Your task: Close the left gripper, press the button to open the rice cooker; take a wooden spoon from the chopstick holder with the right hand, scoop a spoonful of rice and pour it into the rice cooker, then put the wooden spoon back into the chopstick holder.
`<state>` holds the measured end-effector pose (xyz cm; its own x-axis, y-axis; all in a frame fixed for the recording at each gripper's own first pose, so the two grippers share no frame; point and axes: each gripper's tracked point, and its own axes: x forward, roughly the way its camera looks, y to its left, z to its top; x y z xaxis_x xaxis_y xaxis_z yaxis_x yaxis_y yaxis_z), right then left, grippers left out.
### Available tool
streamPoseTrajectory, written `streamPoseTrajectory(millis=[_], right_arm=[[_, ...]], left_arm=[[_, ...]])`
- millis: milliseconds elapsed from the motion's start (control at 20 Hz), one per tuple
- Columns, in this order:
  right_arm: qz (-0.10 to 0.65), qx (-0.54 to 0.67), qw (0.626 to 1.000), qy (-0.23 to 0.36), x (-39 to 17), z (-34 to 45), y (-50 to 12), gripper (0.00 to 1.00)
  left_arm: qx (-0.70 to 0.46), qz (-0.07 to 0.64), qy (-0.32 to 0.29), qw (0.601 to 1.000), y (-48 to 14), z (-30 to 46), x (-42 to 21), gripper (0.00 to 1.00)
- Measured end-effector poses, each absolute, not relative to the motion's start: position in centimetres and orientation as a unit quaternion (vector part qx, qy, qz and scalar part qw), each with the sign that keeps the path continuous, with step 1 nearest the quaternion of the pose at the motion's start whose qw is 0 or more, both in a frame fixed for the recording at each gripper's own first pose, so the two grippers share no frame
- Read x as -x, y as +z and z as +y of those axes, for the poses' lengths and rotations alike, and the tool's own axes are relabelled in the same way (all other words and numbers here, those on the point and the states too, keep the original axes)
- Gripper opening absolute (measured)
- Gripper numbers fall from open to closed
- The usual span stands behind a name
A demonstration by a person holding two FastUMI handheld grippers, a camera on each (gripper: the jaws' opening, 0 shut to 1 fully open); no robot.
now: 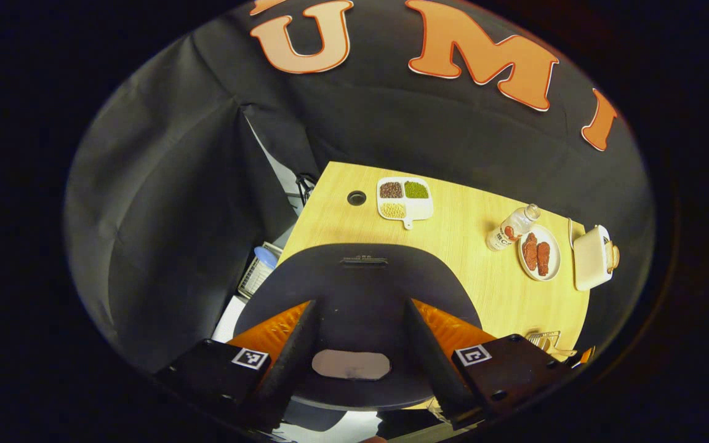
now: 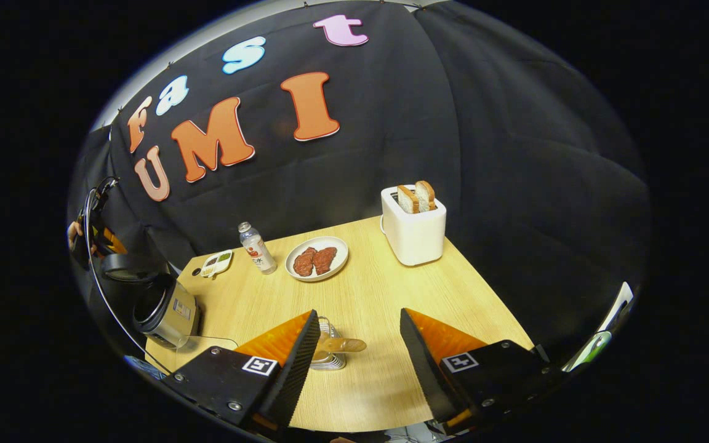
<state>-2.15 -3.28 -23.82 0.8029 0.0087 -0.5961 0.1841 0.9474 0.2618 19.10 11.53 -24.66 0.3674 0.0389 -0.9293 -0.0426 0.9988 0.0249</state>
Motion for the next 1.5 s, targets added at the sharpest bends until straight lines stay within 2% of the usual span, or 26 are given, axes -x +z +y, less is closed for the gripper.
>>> streamPoseTrajectory(millis=[450, 500, 550, 600, 650, 700, 750, 850, 900, 1050, 1150, 1200, 1250, 1300, 1350, 1500], right_arm=[[0.310, -0.140, 0.940, 0.003, 1.1, 0.6, -23.4, 0.87], [0.312, -0.139, 0.940, 0.006, 1.1, 0.9, -23.4, 0.87], [0.313, -0.137, 0.940, 0.008, 1.2, 1.2, -23.4, 0.82], [0.314, -0.135, 0.940, 0.009, 1.2, 1.3, -23.5, 0.87], [0.314, -0.133, 0.940, 0.010, 1.2, 1.4, -23.6, 0.87], [0.315, -0.131, 0.940, 0.011, 1.1, 1.7, -23.7, 0.87], [0.314, -0.129, 0.941, 0.010, 1.1, 1.9, -23.8, 0.87], [0.311, -0.130, 0.941, 0.012, 0.9, 2.5, -23.6, 0.87], [0.308, -0.131, 0.942, 0.015, 0.6, 3.0, -23.4, 0.87], [0.298, -0.126, 0.946, 0.033, -0.1, 4.6, -22.9, 0.87], [0.293, -0.119, 0.947, 0.046, -0.2, 5.5, -22.7, 0.87], [0.292, -0.116, 0.948, 0.051, -0.3, 5.9, -22.5, 0.82], [0.291, -0.114, 0.948, 0.055, -0.4, 6.2, -22.4, 0.87], [0.288, -0.118, 0.949, 0.056, -0.6, 6.4, -22.2, 0.82], [0.281, -0.121, 0.950, 0.061, -0.8, 6.9, -21.8, 0.87], [0.253, -0.116, 0.958, 0.067, -1.7, 7.6, -20.4, 0.87]], left_arm=[[0.035, 0.651, 0.024, 0.758, -32.9, 11.3, -13.0, 0.95], [0.041, 0.665, 0.025, 0.745, -33.6, 11.2, -12.4, 0.92], [0.039, 0.651, 0.024, 0.758, -33.4, 11.4, -13.3, 0.88], [0.034, 0.662, 0.017, 0.748, -33.5, 11.4, -13.1, 0.87], [0.031, 0.661, 0.014, 0.749, -33.7, 11.2, -13.2, 0.95], [0.030, 0.661, 0.013, 0.749, -33.8, 11.2, -13.2, 0.95], [0.029, 0.663, 0.012, 0.748, -33.7, 11.1, -13.0, 0.89], [0.030, 0.660, 0.013, 0.751, -33.8, 11.1, -13.0, 0.89], [0.028, 0.656, 0.011, 0.754, -33.8, 11.1, -13.1, 0.96], [0.027, 0.638, 0.015, 0.770, -33.7, 11.1, -13.0, 0.95], [0.024, 0.605, 0.025, 0.795, -33.7, 11.0, -13.0, 0.96], [0.016, 0.581, 0.020, 0.813, -33.6, 10.9, -13.0, 0.98], [0.006, 0.556, 0.009, 0.831, -33.5, 10.9, -13.0, 1.00], [0.000, 0.527, -0.003, 0.850, -33.5, 10.7, -12.9, 0.94], [-0.003, 0.495, -0.012, 0.869, -33.3, 10.6, -12.9, 0.94], [-0.017, 0.404, -0.019, 0.915, -32.8, 10.9, -12.6, 0.96]])
